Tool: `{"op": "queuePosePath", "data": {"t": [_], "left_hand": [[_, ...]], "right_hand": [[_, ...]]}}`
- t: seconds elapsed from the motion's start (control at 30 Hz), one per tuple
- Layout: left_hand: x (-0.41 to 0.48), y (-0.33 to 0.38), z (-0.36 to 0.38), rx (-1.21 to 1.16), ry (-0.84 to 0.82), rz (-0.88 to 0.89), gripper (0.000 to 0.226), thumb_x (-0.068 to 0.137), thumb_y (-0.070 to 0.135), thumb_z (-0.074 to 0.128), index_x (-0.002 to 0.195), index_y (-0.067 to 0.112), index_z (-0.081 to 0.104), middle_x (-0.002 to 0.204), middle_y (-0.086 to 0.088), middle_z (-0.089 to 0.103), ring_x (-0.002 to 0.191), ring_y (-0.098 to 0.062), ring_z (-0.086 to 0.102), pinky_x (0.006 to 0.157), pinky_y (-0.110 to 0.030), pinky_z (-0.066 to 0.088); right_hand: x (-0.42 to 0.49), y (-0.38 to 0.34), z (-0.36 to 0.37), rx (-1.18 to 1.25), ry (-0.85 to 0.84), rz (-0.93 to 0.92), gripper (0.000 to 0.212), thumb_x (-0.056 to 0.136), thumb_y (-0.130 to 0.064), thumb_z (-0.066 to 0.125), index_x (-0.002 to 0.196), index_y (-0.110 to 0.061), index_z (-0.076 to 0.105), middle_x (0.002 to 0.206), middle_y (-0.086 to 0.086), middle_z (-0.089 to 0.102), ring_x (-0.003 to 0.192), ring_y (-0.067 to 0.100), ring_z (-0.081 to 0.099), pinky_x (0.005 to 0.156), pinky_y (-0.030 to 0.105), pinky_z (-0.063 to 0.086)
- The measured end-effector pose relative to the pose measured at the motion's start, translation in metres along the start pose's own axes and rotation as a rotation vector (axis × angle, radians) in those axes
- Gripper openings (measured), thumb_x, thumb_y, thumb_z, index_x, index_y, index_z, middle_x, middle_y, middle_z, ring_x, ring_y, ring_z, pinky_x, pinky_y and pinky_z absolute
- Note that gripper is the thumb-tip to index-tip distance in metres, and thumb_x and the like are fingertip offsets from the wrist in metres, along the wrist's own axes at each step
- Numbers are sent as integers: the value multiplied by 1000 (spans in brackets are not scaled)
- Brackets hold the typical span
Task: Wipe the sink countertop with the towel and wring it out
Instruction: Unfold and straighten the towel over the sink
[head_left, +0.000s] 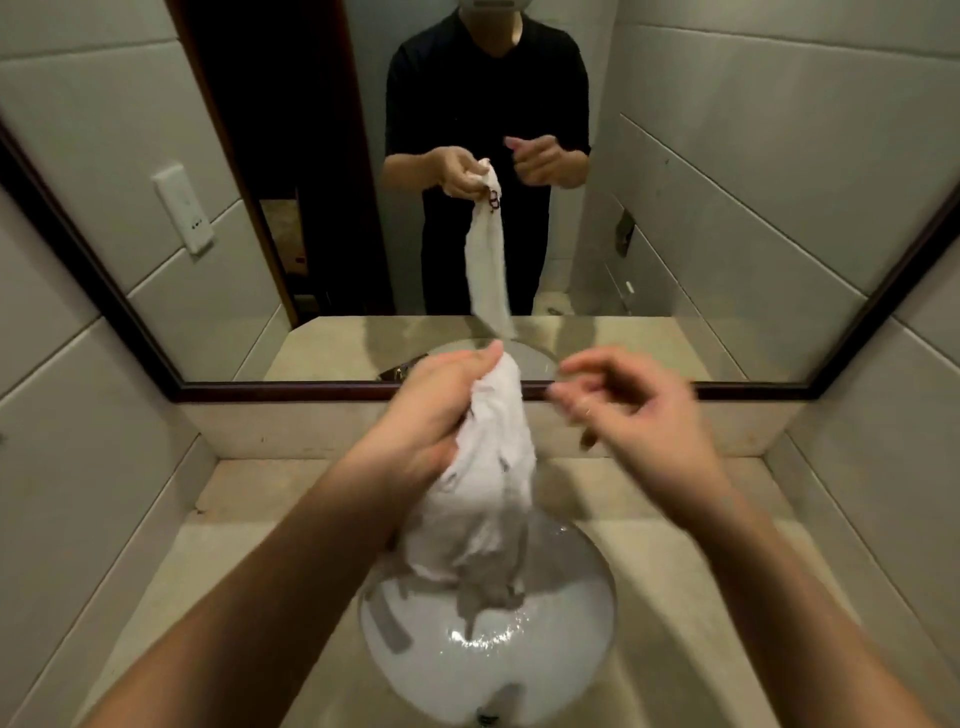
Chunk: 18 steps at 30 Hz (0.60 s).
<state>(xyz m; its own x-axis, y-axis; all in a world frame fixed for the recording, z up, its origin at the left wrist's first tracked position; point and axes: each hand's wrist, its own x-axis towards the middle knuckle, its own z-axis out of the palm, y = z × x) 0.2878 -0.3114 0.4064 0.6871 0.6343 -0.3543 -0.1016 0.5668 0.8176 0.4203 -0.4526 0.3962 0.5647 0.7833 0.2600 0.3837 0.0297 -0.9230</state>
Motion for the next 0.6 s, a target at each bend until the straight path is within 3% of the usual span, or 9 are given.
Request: {"op": "queuePosePath", "data": {"t": [0.03,0.1,0.17,0.27,0.33,0.43,0.5,0.6], "left_hand": [[-1,-7,8,-25,17,-16,26,103,18,62,113,-5,58,89,-28,68,82,-35,72,75,-47,62],[-4,-17,15,-63,58,3,21,103,18,62,102,-2,57,67,-15,64,57,-23,69,53,-34,59],[-6,-16,8,-20,65,74,19,98,17,69,94,2,59,69,-10,60,56,-17,65,54,-30,58],[-11,-3,-4,56,31,153,19,93,3,70,110,-2,64,84,-13,69,68,-17,71,60,-28,60],[-18,6,-7,53,18,190,29,92,-5,66,121,-2,64,95,-14,75,79,-18,76,66,-27,62],[-22,11,-10,20,41,257,37,92,-12,62,129,-3,63,103,-13,77,84,-16,78,68,-23,61],[-20,10,-11,-5,68,273,38,93,-13,61,130,-6,62,104,-15,76,84,-17,78,68,-24,62],[-16,12,-13,-35,86,288,34,93,-14,59,127,-11,63,99,-16,76,81,-20,78,69,-27,64]], "right_hand": [[-13,-5,15,63,-115,44,44,67,-41,93,102,-22,74,89,-4,71,77,11,65,67,24,56],[-33,1,31,29,-165,40,57,59,-47,92,106,-24,71,92,-2,71,78,12,67,67,23,58],[-37,15,34,39,-105,18,41,68,-30,93,103,-20,72,87,1,72,76,13,69,70,25,60],[-31,27,35,75,-45,-27,18,89,-5,78,101,-18,76,86,4,76,78,18,72,75,30,60],[-25,22,43,209,-44,8,14,91,-10,78,104,-16,75,91,5,76,84,24,72,79,33,61],[-13,12,59,188,27,43,28,78,-21,91,98,-19,70,84,-5,72,72,9,63,68,23,56],[-5,11,64,172,27,47,23,80,-14,89,91,-17,70,77,-7,69,68,6,58,67,24,55],[7,10,55,274,-65,76,10,87,-6,81,93,-8,73,81,4,71,75,13,65,73,26,58]]}}
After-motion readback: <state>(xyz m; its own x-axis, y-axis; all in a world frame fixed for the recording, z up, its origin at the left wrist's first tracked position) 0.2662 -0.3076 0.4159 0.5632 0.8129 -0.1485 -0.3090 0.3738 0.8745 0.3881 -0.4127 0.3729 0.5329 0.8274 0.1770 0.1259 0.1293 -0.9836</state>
